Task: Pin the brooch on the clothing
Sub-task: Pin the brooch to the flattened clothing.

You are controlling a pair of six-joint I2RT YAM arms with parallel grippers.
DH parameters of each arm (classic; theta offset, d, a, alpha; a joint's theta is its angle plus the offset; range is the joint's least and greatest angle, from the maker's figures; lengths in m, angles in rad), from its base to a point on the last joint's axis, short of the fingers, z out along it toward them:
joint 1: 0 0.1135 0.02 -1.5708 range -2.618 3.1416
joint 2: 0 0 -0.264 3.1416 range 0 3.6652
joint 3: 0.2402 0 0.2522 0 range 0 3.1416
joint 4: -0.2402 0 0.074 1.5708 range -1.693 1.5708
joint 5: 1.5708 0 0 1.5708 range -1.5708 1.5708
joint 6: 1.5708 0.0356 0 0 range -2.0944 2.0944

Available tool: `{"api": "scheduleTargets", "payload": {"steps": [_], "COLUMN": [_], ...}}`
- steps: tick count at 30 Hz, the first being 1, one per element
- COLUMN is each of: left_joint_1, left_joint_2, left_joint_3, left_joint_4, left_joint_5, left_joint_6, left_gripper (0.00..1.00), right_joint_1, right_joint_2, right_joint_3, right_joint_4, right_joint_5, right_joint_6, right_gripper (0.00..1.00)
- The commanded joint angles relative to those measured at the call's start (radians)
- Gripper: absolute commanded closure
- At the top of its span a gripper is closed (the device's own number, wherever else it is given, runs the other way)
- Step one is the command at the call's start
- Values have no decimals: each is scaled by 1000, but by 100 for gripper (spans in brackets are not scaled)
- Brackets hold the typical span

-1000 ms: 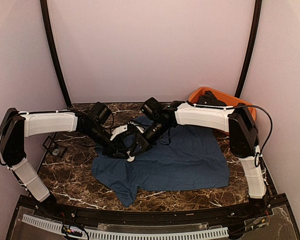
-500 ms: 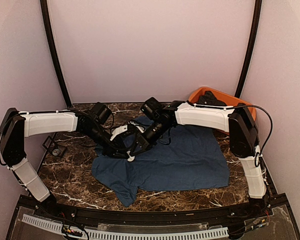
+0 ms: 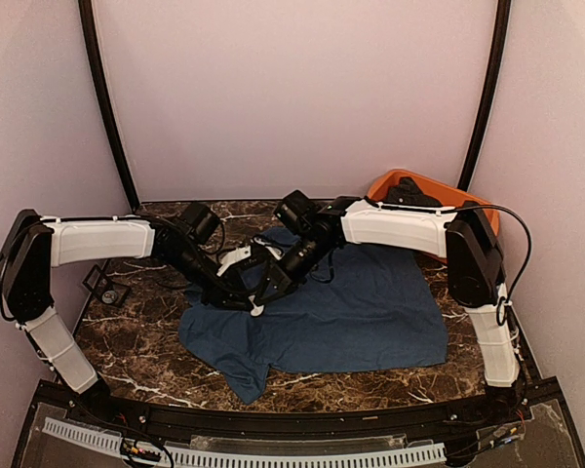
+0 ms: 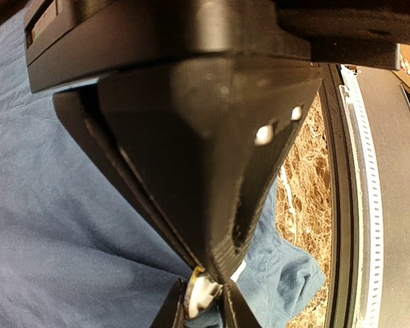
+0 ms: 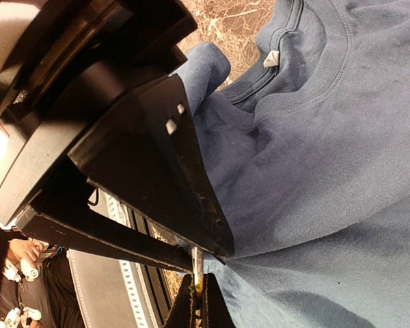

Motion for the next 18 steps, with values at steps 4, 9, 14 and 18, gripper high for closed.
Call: {"api": "scheduleTargets", "payload": {"steps": [4, 9, 14, 18], "left_joint_1": [-13, -13, -13, -13], "left_joint_2": [19, 17, 11, -7], "left_joint_3": [9, 9, 13, 4], "left_joint_4": [-6, -7, -26, -29], "left_joint_5": [-10, -13, -28, -41], "left_joint_6": [-15, -16, -3, 5], "left_gripper": [85, 85, 85, 84], "right_joint_1": [2, 1, 1, 1], "right_joint_2": [-59, -61, -60, -65], "right_joint_3": [10, 8, 6, 3], "right_joint_4": [49, 46, 37, 32], "right_joint_5": [-62, -57, -45, -42], "right_joint_6": [-11, -11, -18, -24], "right_gripper": [100, 100, 100, 100]}}
